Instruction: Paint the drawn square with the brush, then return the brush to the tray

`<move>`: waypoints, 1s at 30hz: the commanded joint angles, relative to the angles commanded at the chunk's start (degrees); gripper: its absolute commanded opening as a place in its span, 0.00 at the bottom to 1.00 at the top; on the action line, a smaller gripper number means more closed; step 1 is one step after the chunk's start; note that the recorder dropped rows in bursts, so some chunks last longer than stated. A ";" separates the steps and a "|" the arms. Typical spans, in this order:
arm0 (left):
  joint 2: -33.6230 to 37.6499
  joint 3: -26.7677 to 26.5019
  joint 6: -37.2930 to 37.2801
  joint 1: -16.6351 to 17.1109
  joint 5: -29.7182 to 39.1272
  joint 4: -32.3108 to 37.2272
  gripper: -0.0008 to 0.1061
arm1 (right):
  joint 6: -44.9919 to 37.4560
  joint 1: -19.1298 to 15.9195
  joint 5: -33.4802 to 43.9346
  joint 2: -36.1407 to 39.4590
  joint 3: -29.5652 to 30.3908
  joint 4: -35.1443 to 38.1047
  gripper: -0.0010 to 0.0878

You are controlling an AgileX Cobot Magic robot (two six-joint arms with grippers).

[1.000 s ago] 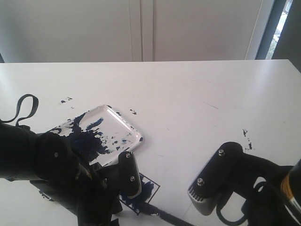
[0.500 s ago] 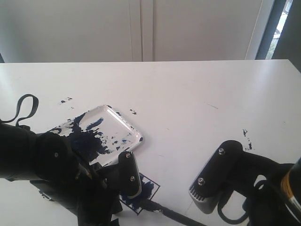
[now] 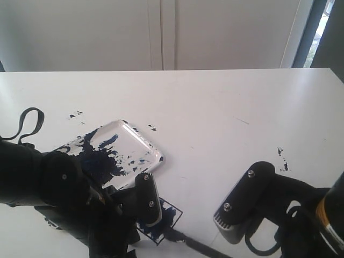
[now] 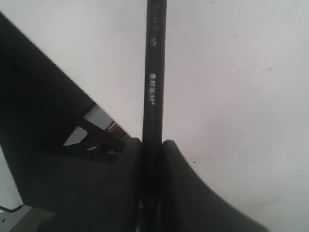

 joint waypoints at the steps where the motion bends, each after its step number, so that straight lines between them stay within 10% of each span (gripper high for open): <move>1: 0.00 0.00 0.00 0.00 0.00 0.00 0.57 | -0.57 0.00 0.00 0.00 0.00 0.54 0.01; 30: 0.00 0.00 0.00 0.00 0.42 0.00 0.57 | 6.09 0.00 0.00 0.00 0.00 -9.41 0.01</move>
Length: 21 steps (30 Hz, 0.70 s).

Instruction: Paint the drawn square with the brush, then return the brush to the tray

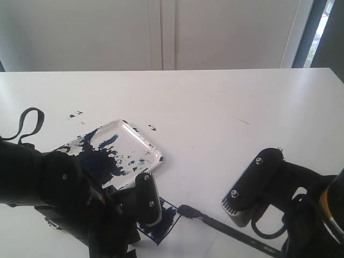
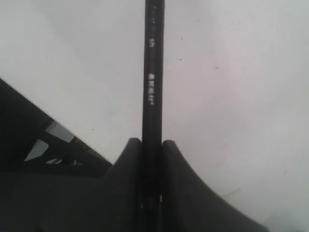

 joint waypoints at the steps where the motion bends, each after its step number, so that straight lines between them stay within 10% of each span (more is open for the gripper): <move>1: 0.00 0.00 0.00 0.00 0.00 0.00 0.57 | -0.40 0.00 0.00 0.00 0.00 0.67 0.01; 21: 0.00 0.00 0.00 0.00 0.00 0.36 0.57 | 2.17 0.00 0.00 0.00 0.00 -3.22 0.01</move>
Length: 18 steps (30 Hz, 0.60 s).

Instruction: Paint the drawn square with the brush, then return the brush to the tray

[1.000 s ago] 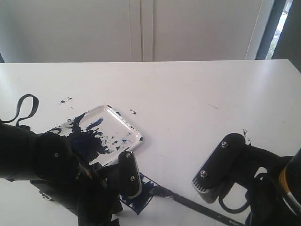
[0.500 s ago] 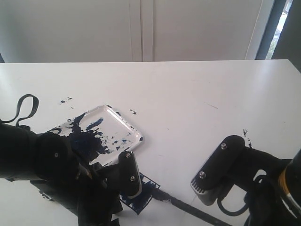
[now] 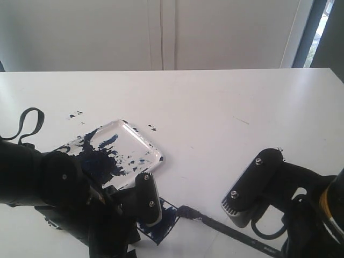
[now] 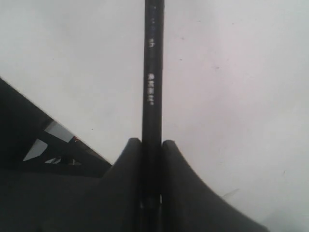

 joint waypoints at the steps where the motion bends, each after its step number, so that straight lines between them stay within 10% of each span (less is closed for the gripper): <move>1: 0.00 0.00 0.00 0.00 0.00 0.00 0.57 | 0.00 0.00 0.00 0.00 0.00 0.23 0.01; 10: 0.00 0.00 0.00 0.00 0.00 0.00 0.57 | -5.59 0.00 0.00 0.00 0.00 8.28 0.01; 18: 0.00 0.00 0.00 0.00 0.00 0.00 0.57 | 0.01 0.00 0.00 0.14 0.00 0.87 0.01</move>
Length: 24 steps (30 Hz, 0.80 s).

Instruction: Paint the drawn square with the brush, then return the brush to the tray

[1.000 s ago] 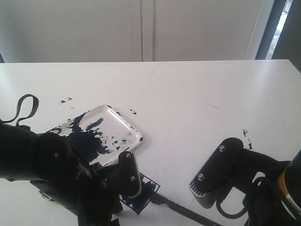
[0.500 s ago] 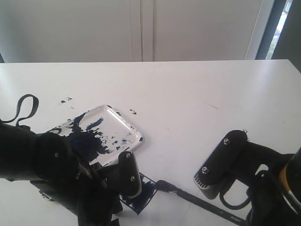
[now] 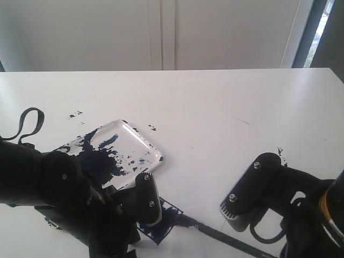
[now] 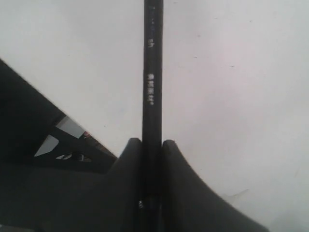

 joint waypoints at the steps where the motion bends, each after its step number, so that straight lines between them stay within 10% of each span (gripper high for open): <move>1: 0.00 0.00 0.00 0.00 0.00 0.00 0.57 | 0.00 0.00 0.00 0.00 0.00 0.00 0.01; 24: 0.00 0.00 0.00 0.00 0.00 0.00 0.57 | -3.09 0.00 -1.84 0.00 0.00 3.60 0.01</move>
